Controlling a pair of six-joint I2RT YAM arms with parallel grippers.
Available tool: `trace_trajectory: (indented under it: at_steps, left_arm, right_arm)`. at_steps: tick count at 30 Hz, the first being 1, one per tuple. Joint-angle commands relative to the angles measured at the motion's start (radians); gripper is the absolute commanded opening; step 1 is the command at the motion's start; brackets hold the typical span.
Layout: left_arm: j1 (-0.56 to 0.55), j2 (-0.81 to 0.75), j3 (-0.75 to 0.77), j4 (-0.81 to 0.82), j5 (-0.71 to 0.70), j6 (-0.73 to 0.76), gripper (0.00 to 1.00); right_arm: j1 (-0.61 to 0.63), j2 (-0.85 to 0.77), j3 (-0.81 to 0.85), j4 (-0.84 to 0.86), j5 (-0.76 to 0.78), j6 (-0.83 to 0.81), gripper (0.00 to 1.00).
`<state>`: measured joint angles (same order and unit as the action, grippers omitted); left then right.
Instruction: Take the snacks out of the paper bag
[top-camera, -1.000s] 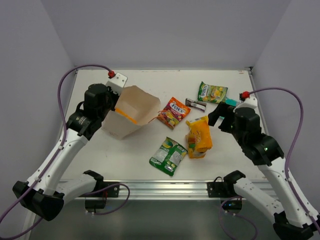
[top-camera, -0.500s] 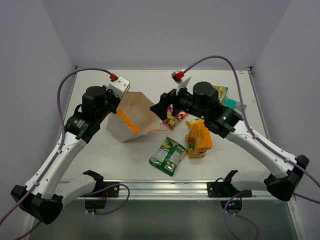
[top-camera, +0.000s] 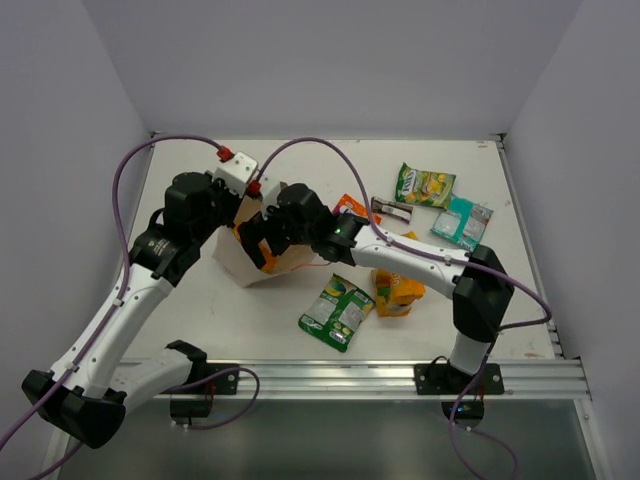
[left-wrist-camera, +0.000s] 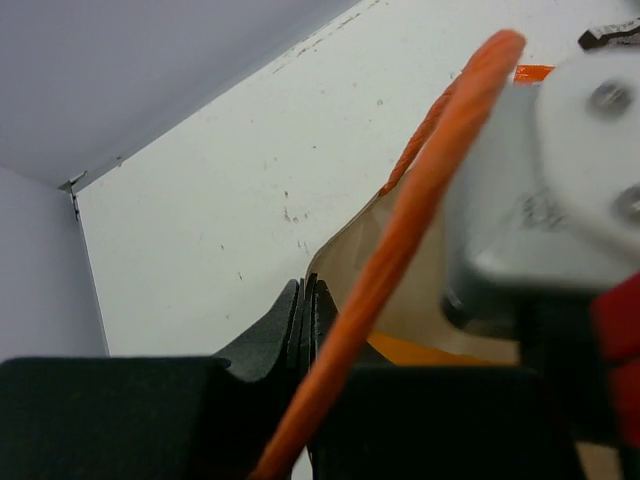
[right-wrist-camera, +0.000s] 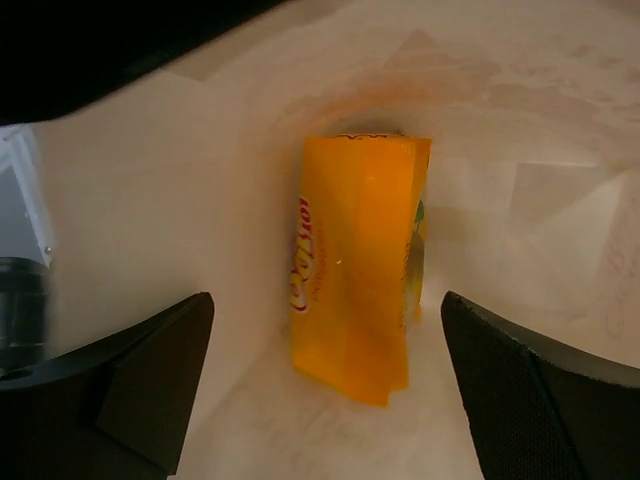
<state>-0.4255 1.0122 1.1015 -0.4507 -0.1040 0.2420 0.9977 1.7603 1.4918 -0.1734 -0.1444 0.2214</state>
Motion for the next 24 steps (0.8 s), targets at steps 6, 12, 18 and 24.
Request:
trace_trajectory:
  at_steps: [6, 12, 18, 24]
  left_arm:
    - [0.004, -0.034, 0.014, 0.060, -0.026, -0.073, 0.00]
    - [0.004, -0.030, 0.014, 0.058, -0.045, -0.116, 0.00]
    - [0.004, -0.034, 0.014, 0.053, -0.045, -0.122, 0.00]
    - [0.004, -0.037, 0.011, 0.046, -0.045, -0.129, 0.00]
  right_arm:
    - [0.012, 0.114, -0.021, 0.152, 0.003, 0.013, 0.99]
    - [0.012, 0.186, -0.015, 0.166, -0.043, 0.041, 0.99]
    - [0.010, 0.196, -0.042, 0.193, -0.029, 0.038, 0.72]
    - [0.010, 0.150, -0.051, 0.181, 0.003, 0.022, 0.11]
